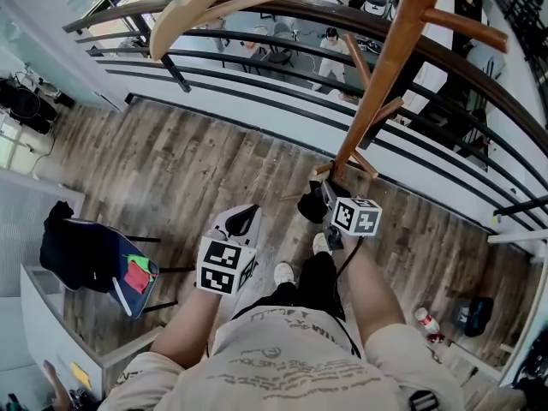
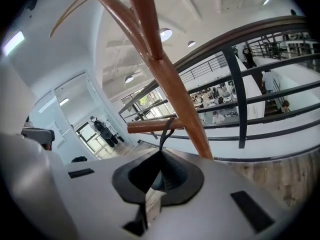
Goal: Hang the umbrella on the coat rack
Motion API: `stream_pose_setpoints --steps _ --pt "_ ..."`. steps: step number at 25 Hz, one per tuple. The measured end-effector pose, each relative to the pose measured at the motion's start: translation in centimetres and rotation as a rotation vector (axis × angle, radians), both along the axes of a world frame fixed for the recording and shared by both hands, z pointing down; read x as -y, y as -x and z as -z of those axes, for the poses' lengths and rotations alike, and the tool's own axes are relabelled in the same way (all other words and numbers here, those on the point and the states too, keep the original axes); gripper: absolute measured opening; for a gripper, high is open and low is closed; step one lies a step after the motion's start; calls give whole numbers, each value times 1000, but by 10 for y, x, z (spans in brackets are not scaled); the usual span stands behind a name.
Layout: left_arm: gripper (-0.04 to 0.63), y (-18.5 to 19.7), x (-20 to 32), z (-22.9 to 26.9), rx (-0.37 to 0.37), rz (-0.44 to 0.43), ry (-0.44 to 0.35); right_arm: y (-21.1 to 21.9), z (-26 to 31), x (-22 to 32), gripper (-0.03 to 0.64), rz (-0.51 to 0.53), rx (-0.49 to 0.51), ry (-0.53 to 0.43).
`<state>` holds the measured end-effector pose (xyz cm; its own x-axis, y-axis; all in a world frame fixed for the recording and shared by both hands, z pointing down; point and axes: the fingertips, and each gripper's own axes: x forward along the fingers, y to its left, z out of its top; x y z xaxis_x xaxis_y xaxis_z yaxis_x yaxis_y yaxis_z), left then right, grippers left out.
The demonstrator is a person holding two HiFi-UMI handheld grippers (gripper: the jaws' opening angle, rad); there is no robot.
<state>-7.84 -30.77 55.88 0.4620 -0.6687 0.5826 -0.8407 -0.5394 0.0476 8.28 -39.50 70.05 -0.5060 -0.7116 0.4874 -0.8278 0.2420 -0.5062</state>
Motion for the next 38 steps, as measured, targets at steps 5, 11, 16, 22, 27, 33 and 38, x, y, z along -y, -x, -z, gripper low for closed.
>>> stream_pose_setpoints --steps 5,11,16,22,27,33,38 --pt "5 3 -3 -3 4 7 10 -17 -9 7 3 -67 -23 28" --pt "5 6 -6 -4 7 11 13 -23 -27 2 3 -101 -109 68" --pt "5 6 -7 -2 -3 12 7 -28 -32 1 3 -130 -217 50" --pt "5 3 -9 1 -11 9 6 -31 -16 1 5 -139 -325 -55" --pt "5 2 -5 8 -32 8 -8 -25 3 -7 3 -127 -332 -91" --pt "5 -10 7 23 -92 0 -49 -22 49 -27 3 -120 -302 -168" --pt "5 -28 9 42 -147 -33 -89 -14 111 -58 3 -108 -292 -271"
